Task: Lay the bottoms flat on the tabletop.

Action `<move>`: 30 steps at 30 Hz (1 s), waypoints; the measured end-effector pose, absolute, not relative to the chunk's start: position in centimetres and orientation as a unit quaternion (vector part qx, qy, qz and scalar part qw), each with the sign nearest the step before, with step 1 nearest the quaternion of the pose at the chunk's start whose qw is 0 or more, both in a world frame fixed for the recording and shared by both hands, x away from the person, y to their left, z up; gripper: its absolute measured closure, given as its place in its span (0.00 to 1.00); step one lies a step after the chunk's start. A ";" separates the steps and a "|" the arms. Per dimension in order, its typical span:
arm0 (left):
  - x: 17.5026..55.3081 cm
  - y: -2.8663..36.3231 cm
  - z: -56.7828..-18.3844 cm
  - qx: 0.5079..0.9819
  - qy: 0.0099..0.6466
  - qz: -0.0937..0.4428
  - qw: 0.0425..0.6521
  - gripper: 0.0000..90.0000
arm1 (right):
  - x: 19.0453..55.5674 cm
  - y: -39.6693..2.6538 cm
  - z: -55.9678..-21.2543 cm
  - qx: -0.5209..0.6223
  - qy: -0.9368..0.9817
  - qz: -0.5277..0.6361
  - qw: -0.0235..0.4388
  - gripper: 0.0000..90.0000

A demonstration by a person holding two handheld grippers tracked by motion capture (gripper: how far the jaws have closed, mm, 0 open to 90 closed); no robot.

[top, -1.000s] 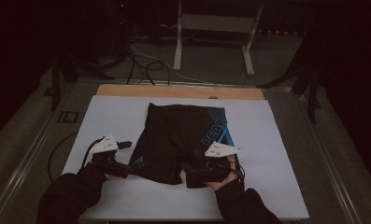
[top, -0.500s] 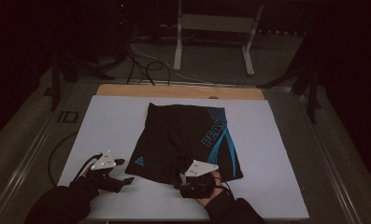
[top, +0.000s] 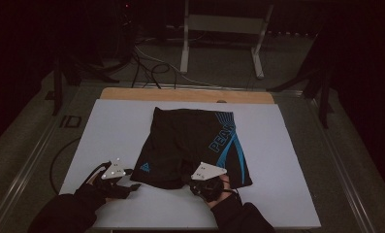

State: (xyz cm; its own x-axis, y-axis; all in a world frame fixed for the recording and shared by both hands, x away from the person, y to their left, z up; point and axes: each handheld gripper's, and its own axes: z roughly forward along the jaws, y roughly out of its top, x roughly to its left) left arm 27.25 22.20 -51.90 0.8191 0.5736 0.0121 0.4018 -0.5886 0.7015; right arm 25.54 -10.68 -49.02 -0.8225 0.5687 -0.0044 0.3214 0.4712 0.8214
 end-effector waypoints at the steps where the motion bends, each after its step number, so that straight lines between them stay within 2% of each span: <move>1: 27.3 22.1 -51.9 0.885 0.279 0.124 0.353 0.49 | 25.6 -10.8 -48.9 0.264 0.846 0.442 0.139 0.96; 4: 27.3 21.8 -51.9 0.885 0.278 0.131 0.351 0.51 | 25.8 -10.9 -48.5 0.265 0.841 0.451 0.140 0.96; 7: 27.4 21.8 -52.0 0.878 0.295 0.140 0.350 0.61 | 25.8 -11.0 -48.3 0.267 0.838 0.453 0.143 0.96; 8: 27.5 21.9 -51.9 0.876 0.300 0.142 0.351 0.70 | 25.8 -11.1 -48.0 0.268 0.837 0.455 0.144 0.96; 12: 27.6 22.1 -51.7 0.873 0.303 0.155 0.350 0.93 | 25.9 -11.3 -47.6 0.270 0.832 0.461 0.147 0.96; 14: 27.5 22.1 -51.2 0.876 0.292 0.149 0.354 0.97 | 25.8 -11.5 -47.5 0.272 0.830 0.464 0.145 0.96; 22: 26.0 21.8 -48.2 0.881 0.251 0.159 0.369 0.97 | 24.3 -12.9 -47.6 0.286 0.822 0.472 0.139 0.96; 30: 25.1 21.5 -48.5 0.889 0.233 0.152 0.364 0.97 | 23.3 -13.5 -48.6 0.294 0.830 0.457 0.128 0.96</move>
State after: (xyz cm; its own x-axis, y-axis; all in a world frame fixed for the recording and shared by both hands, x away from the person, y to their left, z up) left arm 25.13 21.49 -48.52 0.8453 0.5245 0.1013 0.3028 -0.6267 0.7180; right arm 23.26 -13.46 -48.65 -0.7943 0.6050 0.0561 0.3706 0.4091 0.8338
